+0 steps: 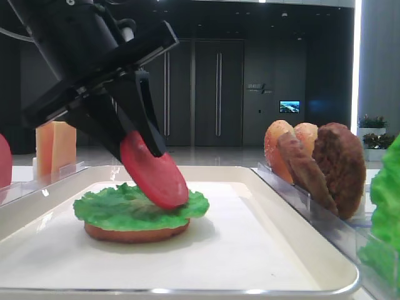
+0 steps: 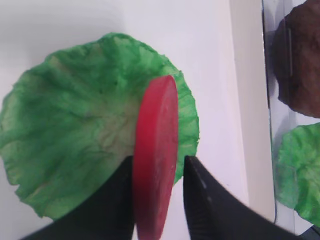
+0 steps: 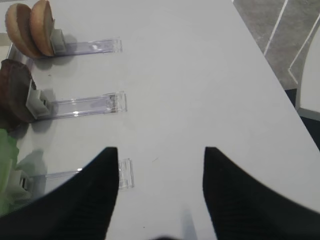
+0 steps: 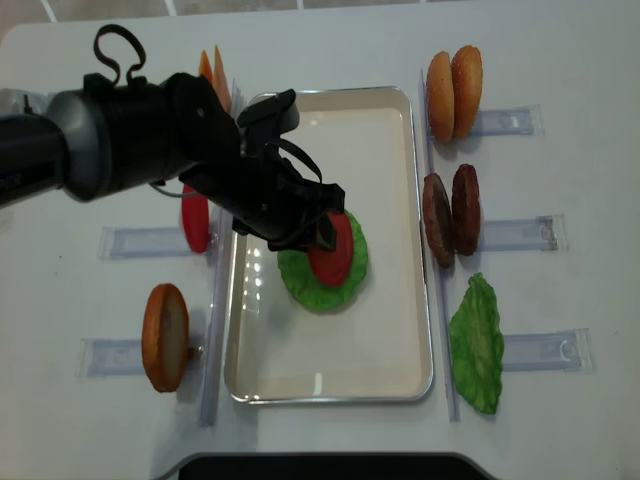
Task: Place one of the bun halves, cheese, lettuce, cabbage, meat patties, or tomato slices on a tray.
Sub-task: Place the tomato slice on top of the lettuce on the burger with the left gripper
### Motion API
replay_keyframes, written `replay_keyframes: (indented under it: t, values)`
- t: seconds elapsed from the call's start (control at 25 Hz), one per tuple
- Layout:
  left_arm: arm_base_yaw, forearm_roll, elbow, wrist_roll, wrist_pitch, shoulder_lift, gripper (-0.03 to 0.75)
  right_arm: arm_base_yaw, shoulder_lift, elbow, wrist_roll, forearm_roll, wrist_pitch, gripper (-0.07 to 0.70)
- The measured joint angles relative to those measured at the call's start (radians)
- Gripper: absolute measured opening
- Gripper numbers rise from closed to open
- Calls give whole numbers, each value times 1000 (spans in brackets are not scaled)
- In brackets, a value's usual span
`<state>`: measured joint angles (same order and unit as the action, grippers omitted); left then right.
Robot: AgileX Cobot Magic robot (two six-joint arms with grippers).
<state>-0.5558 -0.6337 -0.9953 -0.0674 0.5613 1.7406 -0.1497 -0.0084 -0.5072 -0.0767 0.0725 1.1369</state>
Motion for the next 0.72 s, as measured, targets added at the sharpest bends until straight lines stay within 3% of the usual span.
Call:
replay_keyframes:
  t: [0.32,0.52,0.72]
  values:
    - [0,189,0,165,51,0,400,0,0,0,0,0,0,366]
    - [0,379,-23,311,140,-15,456,0,0,0,0,0,0,366]
    - [0,498,-142,406,248,-94,463,0,0,0,0,0,0,366]
